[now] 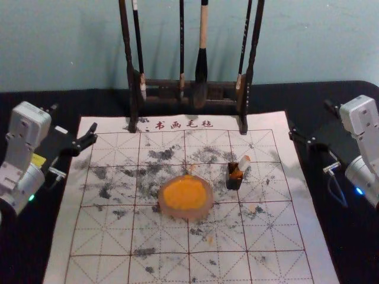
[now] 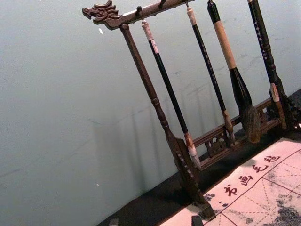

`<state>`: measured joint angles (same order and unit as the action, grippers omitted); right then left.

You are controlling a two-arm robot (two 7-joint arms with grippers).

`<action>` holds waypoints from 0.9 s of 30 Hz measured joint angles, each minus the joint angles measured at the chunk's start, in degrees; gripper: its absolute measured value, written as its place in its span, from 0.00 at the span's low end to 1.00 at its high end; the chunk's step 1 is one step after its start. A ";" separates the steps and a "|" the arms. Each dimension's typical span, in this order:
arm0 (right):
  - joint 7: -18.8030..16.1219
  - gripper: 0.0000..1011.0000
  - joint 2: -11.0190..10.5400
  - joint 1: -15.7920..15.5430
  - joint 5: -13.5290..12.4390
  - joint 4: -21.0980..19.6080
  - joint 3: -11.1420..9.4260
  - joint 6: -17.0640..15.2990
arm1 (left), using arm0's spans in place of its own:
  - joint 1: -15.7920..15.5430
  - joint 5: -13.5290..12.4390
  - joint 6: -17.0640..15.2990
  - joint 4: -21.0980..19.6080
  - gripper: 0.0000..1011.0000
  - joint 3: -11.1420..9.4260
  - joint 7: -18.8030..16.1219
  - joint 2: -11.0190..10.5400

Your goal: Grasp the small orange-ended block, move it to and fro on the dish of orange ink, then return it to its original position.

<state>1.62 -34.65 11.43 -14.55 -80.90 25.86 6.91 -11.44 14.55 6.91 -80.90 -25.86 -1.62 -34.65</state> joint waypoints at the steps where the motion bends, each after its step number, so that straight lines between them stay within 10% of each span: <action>1: 0.00 0.99 0.00 0.00 0.00 0.00 0.00 0.00 | 0.00 0.00 0.00 0.00 0.99 0.00 0.00 0.00; 27: 0.00 0.99 0.00 0.00 0.00 0.00 0.00 0.00 | 0.00 0.00 0.00 0.00 0.99 0.00 0.00 0.00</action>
<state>1.62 -34.65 11.43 -14.55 -80.90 25.86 6.91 -11.44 14.55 6.91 -80.90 -25.86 -1.62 -34.65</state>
